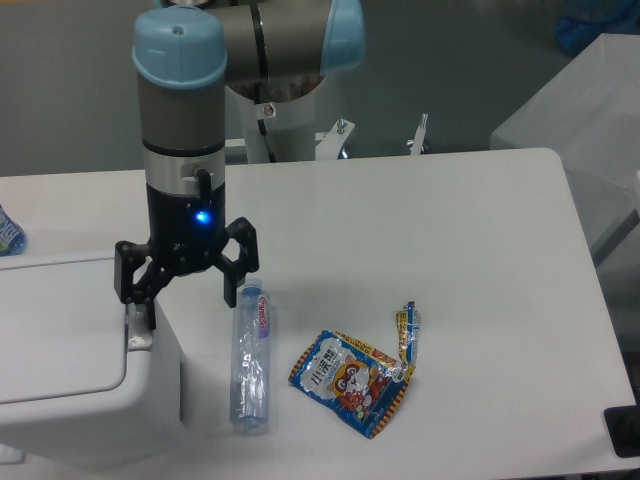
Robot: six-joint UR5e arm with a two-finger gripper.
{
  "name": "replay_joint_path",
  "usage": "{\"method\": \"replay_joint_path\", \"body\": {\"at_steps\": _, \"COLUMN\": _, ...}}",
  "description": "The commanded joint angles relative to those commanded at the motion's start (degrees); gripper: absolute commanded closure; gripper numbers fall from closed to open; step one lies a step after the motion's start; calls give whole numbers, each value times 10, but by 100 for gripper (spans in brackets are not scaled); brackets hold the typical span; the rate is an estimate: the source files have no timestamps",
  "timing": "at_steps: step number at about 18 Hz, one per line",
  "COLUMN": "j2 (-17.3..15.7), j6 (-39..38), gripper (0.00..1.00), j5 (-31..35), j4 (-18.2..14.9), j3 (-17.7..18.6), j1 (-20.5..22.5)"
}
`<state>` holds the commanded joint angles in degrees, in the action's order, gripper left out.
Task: Open the trash can
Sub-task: 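Lift the gripper up away from the trash can, leaving it open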
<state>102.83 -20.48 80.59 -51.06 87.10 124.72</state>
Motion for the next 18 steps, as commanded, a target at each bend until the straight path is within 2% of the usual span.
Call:
{"method": "replay_joint_path", "body": {"at_steps": 5, "j2": -3, "j6": 0, "gripper": 0, "j5": -1, "j4": 0, "j3": -8, "j1": 0}}
{"method": "replay_joint_path", "body": {"at_steps": 9, "j2": -5, "j6": 6, "gripper": 0, "j5": 2, "j4": 1, "j3": -63, "j1": 10}}
{"method": "replay_joint_path", "body": {"at_steps": 14, "j2": -6, "j6": 12, "gripper": 0, "j5": 31, "j4": 6, "j3": -120, "j1": 60}}
{"method": "replay_joint_path", "body": {"at_steps": 16, "j2": -6, "j6": 52, "gripper": 0, "j5": 61, "j4": 26, "j3": -126, "j1": 67}}
{"method": "replay_joint_path", "body": {"at_steps": 18, "j2": -6, "j6": 123, "gripper": 0, "j5": 103, "j4": 25, "j3": -120, "j1": 68}}
